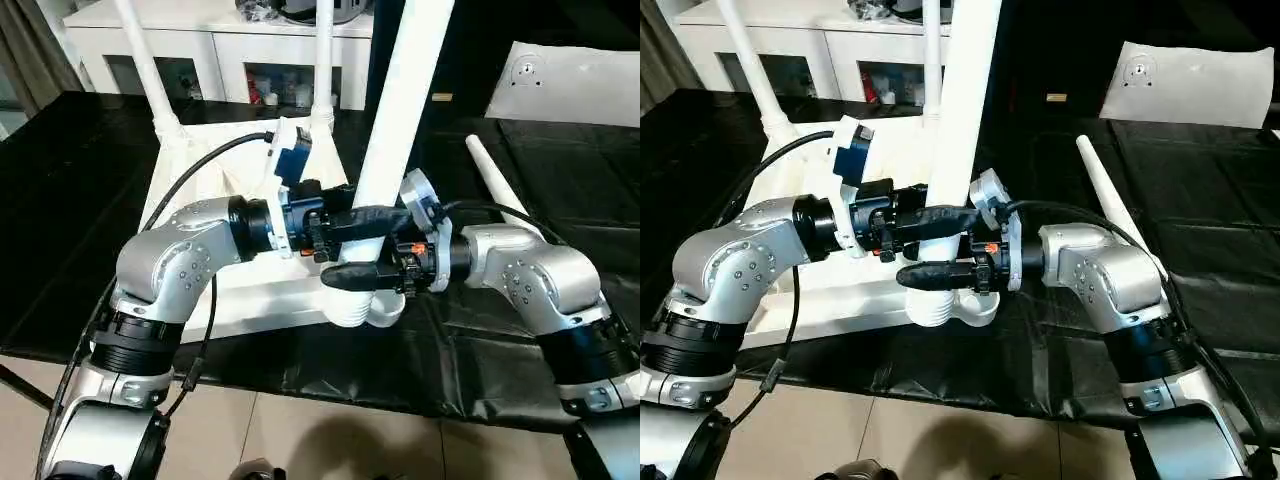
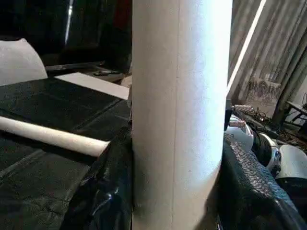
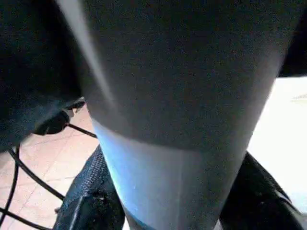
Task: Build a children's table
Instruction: Pick table leg
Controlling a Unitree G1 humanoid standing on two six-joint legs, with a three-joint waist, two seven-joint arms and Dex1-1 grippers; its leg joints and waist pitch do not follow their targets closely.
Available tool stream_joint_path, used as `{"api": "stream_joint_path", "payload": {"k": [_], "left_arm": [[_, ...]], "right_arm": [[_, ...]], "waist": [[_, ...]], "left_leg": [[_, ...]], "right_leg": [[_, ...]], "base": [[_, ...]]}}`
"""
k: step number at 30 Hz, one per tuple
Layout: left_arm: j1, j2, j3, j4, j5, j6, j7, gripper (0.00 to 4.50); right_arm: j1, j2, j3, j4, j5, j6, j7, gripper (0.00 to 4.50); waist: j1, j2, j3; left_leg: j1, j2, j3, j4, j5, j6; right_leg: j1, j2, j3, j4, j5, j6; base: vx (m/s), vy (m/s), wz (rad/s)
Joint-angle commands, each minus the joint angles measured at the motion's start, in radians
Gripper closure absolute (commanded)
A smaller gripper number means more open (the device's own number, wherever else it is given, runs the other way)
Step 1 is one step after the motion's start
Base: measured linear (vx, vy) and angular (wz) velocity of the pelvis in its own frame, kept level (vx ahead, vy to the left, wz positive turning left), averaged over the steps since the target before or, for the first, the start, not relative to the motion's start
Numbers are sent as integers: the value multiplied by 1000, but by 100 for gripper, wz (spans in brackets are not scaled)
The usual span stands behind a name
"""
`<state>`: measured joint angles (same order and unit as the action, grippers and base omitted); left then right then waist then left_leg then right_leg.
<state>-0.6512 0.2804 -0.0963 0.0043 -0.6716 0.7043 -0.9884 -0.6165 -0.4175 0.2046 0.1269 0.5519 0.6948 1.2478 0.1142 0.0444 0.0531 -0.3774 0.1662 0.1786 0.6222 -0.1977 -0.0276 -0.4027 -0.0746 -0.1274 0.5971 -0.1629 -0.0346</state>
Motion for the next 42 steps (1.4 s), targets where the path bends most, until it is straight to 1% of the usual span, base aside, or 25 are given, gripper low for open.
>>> {"api": "stream_joint_path", "payload": {"k": [1,4,5,6,9,11,12,14,16,18,21,23,25,26,28,31,32,33,34,35,36,38,39,40,42], "left_arm": [[-26,7,-6,-15,9,-13,-8,261],[-25,10,-13,-21,23,-22,-2,261],[-25,7,-11,-24,32,-21,20,261],[-24,3,-8,-27,29,-14,30,261],[-9,3,-3,-64,-20,32,10,261],[8,-2,-3,-91,-41,53,16,191],[17,-9,-2,-102,-49,63,29,191],[21,-14,0,-106,-54,68,38,178],[32,-20,3,-114,-54,67,51,149],[46,-31,18,-122,-70,76,70,142],[72,-55,58,-143,-113,91,96,101],[91,-81,98,-154,-155,101,121,91],[117,-131,157,-156,-225,98,161,81],[122,-140,167,-156,-238,97,169,57],[143,-187,213,-153,-293,74,208,50],[153,-223,247,-146,-321,55,247,49],[159,-230,260,-146,-318,46,261,49],[165,-235,271,-150,-317,43,275,49],[171,-226,265,-152,-286,31,278,49],[171,-226,265,-152,-286,31,278,49],[187,-186,241,-153,-206,13,288,49],[209,-127,191,-159,-112,-12,293,49],[222,-84,150,-161,-54,-21,291,49],[237,-43,108,-165,-3,-37,281,49],[264,23,39,-171,79,-71,259,49]], "right_arm": [[11,-17,13,-14,-12,-3,1,255],[13,-15,12,-16,-13,-5,0,256],[16,-12,10,-16,-14,-4,-5,256],[18,-8,9,-16,-15,-4,-11,256],[25,12,-3,-8,-23,-1,-54,256],[35,30,-24,-5,-9,11,-85,256],[43,37,-34,-15,6,25,-93,256],[47,40,-37,-19,8,32,-102,256],[55,47,-43,-22,13,32,-113,256],[64,61,-60,-26,26,31,-130,256],[83,84,-93,-39,52,30,-156,256],[101,103,-123,-55,77,35,-184,256],[133,134,-164,-85,100,17,-232,256],[139,138,-169,-92,104,13,-238,256],[166,180,-209,-123,130,2,-299,256],[185,196,-217,-152,126,-4,-336,257],[197,203,-217,-166,111,-10,-367,257],[208,210,-219,-181,101,-11,-396,257],[216,212,-219,-185,80,-13,-427,257],[216,212,-219,-185,80,-13,-427,257],[235,206,-207,-190,10,-41,-494,257],[250,211,-216,-196,-32,-59,-563,257],[257,205,-211,-198,-64,-78,-587,257],[264,200,-209,-203,-88,-92,-611,257],[278,197,-209,-213,-119,-109,-653,257]], "waist": [[2,-12,-78],[2,-13,-78],[3,-9,-77],[2,-11,-78],[2,-4,-80],[1,2,-79],[-2,0,-79],[0,1,-78],[0,0,-77],[0,1,-74],[-2,0,-76],[-2,-1,-76],[-3,0,-75],[-2,-1,-74],[-2,0,-75],[-4,0,-72],[-5,8,-72],[-7,11,-71],[-10,4,-71],[-10,4,-71],[-14,14,-70],[-23,15,-69],[-27,21,-68],[-36,23,-68],[-40,24,-69]], "left_leg": [[11,67,-29,-66,-103,44],[11,67,-29,-67,-106,44],[11,67,-30,-67,-108,43],[11,68,-30,-67,-109,41],[12,70,-31,-67,-110,37],[11,70,-33,-67,-116,35],[11,70,-32,-67,-121,35],[13,69,-32,-68,-130,30],[14,68,-32,-69,-142,24],[16,69,-32,-71,-160,20],[15,69,-33,-71,-166,14],[14,69,-32,-71,-164,14],[13,69,-32,-71,-161,15],[14,67,-32,-72,-168,14],[16,66,-32,-73,-172,12],[17,65,-33,-76,-189,7],[16,64,-34,-76,-191,6],[17,62,-33,-75,-195,4],[15,59,-33,-77,-194,5],[16,60,-34,-78,-190,5],[17,61,-36,-79,-197,0],[19,57,-38,-82,-210,-12],[19,56,-39,-83,-215,-13],[22,55,-41,-84,-233,-15],[21,55,-41,-84,-227,-12]], "right_leg": [[62,-89,67,-72,-304,-119],[62,-89,67,-73,-305,-119],[62,-89,67,-72,-305,-118],[62,-89,67,-73,-307,-117],[62,-89,67,-69,-281,-131],[62,-89,66,-68,-274,-138],[63,-88,66,-68,-267,-142],[62,-88,66,-71,-281,-141],[63,-89,66,-76,-309,-126],[62,-89,65,-79,-333,-121],[63,-90,65,-79,-337,-117],[63,-90,65,-80,-336,-117],[62,-89,66,-82,-339,-113],[62,-91,63,-87,-357,-108],[59,-88,63,-89,-374,-97],[60,-86,61,-95,-399,-80],[60,-85,60,-94,-399,-75],[57,-85,60,-99,-409,-62],[60,-82,59,-101,-418,-48],[60,-83,60,-102,-422,-39],[57,-80,58,-104,-430,-26],[56,-79,57,-106,-449,-2],[55,-77,57,-107,-456,5],[53,-75,57,-106,-462,17],[54,-75,59,-104,-449,17]], "base": [[0,0,0],[0,0,0],[0,0,0],[0,0,0],[0,0,0],[0,0,0],[0,0,0],[0,0,0],[0,0,0],[0,0,0],[0,0,0],[0,0,0],[0,0,0],[0,0,0],[0,0,0],[0,0,0],[0,0,0],[0,0,0],[0,0,0],[0,0,0],[0,0,0],[0,0,0],[0,0,0],[0,0,0],[0,0,0]]}}
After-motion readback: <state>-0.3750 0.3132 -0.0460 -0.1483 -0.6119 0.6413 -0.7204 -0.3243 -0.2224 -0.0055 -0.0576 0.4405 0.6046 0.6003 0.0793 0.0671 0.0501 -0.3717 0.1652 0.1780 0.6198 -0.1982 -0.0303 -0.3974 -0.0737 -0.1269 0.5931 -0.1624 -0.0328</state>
